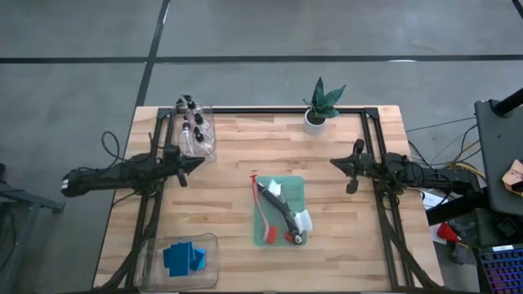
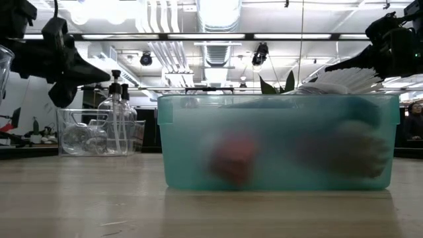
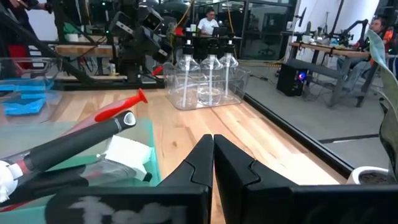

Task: Pick & Place Kitchen Sink Supplies
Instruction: Return to Home Position

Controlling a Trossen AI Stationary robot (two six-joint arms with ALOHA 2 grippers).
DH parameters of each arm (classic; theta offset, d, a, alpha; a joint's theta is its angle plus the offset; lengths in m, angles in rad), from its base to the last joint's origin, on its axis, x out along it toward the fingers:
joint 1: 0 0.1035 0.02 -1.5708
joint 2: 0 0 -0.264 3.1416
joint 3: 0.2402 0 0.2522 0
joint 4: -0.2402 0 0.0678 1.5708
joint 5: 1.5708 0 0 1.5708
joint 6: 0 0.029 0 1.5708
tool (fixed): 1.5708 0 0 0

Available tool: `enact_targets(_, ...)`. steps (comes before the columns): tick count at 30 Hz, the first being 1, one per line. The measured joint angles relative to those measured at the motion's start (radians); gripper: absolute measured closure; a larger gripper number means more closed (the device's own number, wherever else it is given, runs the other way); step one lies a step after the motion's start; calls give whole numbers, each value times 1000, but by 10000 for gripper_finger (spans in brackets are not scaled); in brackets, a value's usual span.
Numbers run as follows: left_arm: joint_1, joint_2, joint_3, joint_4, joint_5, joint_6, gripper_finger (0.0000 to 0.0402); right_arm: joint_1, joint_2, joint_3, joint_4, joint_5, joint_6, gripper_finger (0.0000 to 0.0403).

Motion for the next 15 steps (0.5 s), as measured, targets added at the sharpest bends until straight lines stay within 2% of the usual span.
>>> enact_targets(5,1,34,8,-34,-17,97,401,0,0,0,0,0,20,394)
enact_targets(15,1,47,8,-36,-16,101,401,0,0,1,2,0,21,394)
